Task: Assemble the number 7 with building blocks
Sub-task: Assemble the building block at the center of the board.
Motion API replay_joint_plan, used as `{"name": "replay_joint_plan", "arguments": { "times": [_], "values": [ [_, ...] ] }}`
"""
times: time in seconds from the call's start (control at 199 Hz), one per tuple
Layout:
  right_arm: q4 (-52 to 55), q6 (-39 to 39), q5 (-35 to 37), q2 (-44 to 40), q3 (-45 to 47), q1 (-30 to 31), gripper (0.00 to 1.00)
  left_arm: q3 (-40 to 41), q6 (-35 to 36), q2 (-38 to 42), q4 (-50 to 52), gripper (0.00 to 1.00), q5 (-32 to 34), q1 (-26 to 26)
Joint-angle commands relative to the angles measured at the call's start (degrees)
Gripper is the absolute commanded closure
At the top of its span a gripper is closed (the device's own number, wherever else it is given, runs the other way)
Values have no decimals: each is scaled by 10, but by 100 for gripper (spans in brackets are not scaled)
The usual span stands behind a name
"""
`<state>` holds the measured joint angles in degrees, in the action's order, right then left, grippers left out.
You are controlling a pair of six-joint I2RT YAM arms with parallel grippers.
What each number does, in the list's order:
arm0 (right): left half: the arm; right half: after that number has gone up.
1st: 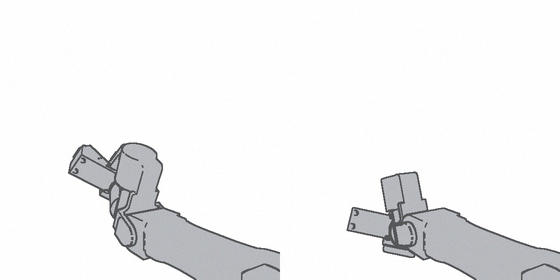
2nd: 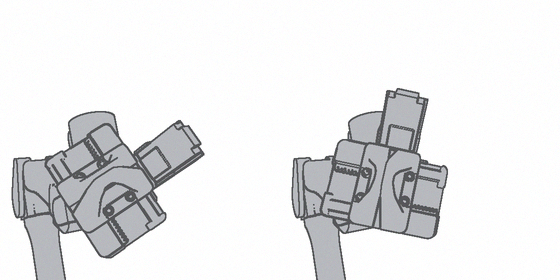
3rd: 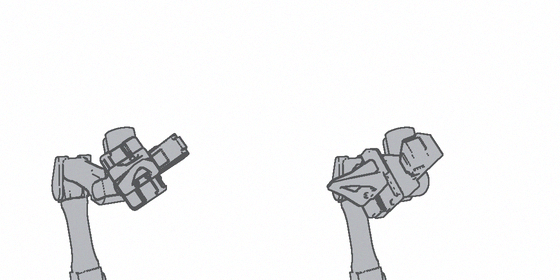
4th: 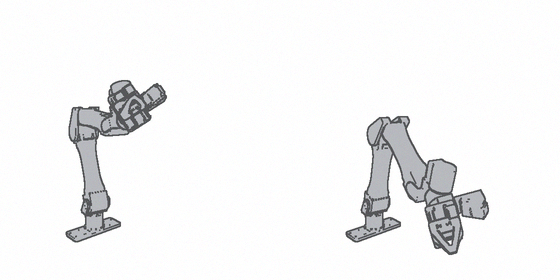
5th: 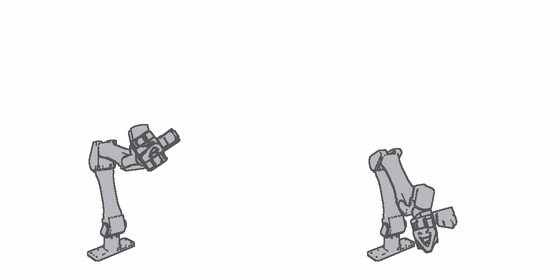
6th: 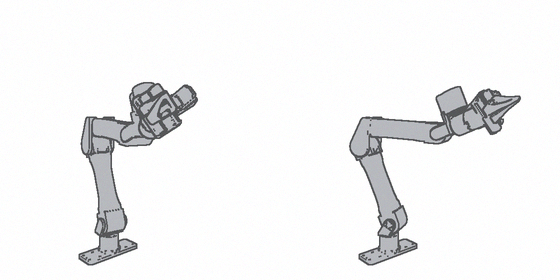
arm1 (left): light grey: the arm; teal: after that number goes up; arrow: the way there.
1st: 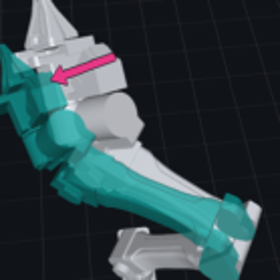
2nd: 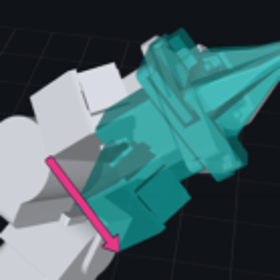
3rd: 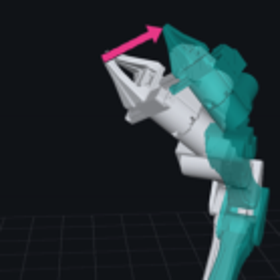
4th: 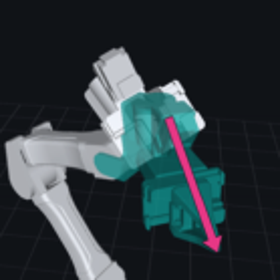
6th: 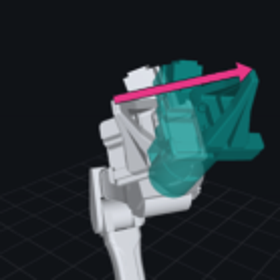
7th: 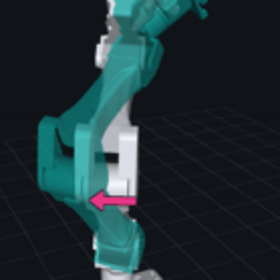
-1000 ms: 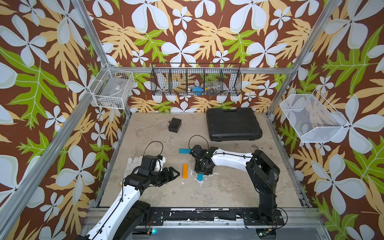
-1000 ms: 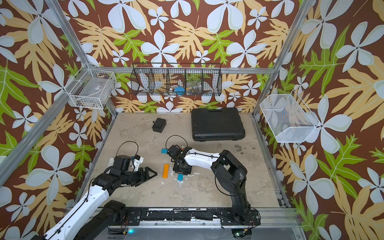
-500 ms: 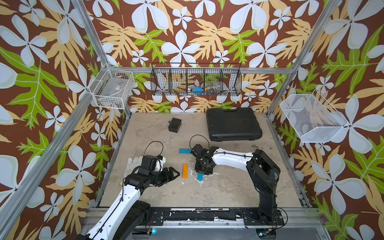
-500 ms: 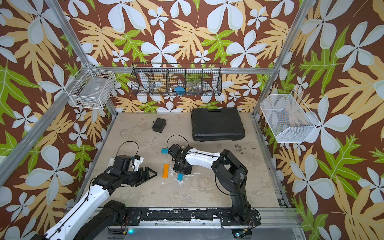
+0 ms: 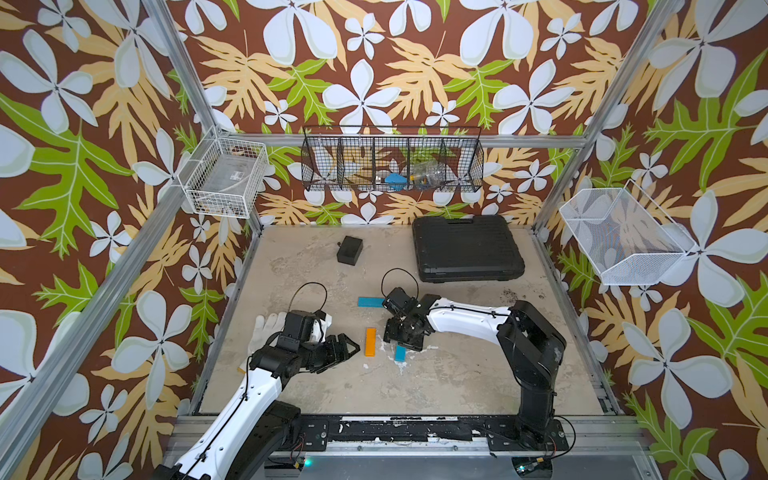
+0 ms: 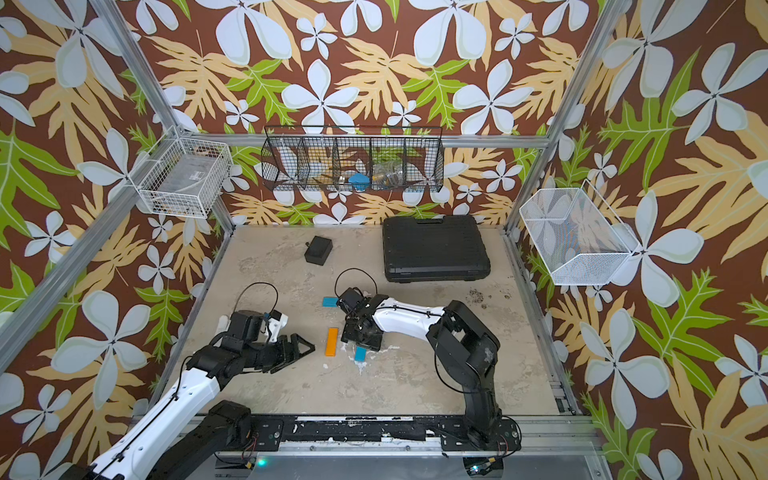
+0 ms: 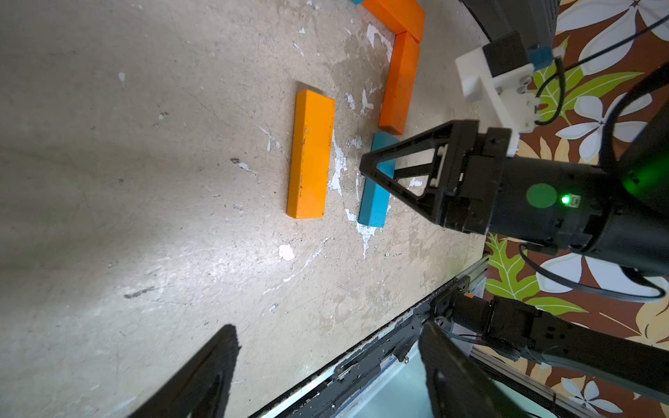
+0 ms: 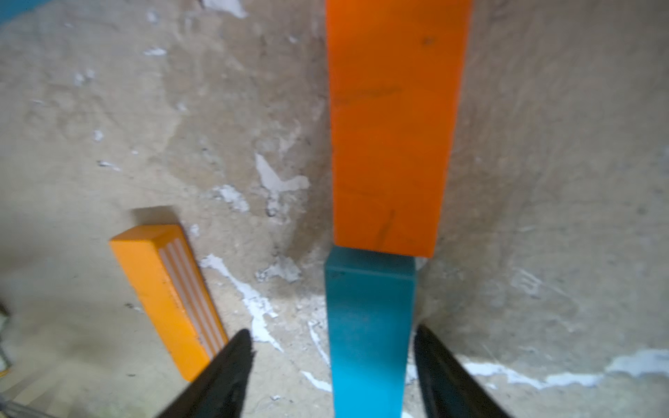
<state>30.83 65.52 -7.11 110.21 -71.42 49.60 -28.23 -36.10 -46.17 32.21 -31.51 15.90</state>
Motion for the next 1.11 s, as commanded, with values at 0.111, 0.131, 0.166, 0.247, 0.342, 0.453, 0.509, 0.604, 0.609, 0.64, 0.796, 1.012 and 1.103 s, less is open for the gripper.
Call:
{"name": "replay_joint_plan", "arguments": {
  "times": [0.111, 0.131, 0.166, 0.247, 0.342, 0.453, 0.509, 0.604, 0.609, 0.64, 0.796, 1.012, 1.103],
  "values": [
    [68, -12, 74, -15, -8, 13, 0, 5, 10, -1, -9, 19, -1, 1],
    [82, -15, 93, -21, -21, 17, 0, 5, 11, -1, -9, 18, 0, 1],
    [117, -18, 135, -33, -52, 25, 0, 3, 11, -2, -9, 18, 0, 0],
    [174, -41, 236, -67, -138, 46, 0, -1, 17, -5, -7, 18, 2, 0],
    [163, -103, 248, -101, -205, 49, 0, -12, 21, -2, 2, 18, 16, 1],
    [78, -120, 150, -142, -182, 32, 3, -40, 28, 5, 23, 18, 50, 0],
    [-3, -119, 87, -163, -133, 32, 9, -54, 32, 5, 34, 18, 68, 1],
    [-90, -86, 11, -165, -56, 39, 18, -65, 33, 6, 45, 16, 93, 0],
    [-91, -85, 9, -164, -55, 40, 18, -65, 33, 6, 45, 16, 93, 1],
    [-87, -81, 1, -152, -50, 45, 20, -66, 31, 8, 47, 16, 101, 0],
    [13, -116, 36, -58, -133, 86, 18, -85, 25, 19, 81, 12, 177, 1],
    [26, -113, 27, 4, -164, 99, 15, -99, 4, 39, 102, 12, 237, -1],
    [21, -105, 19, 25, -149, 101, 15, -88, 3, 40, 105, 13, 245, -7]
  ]
}}
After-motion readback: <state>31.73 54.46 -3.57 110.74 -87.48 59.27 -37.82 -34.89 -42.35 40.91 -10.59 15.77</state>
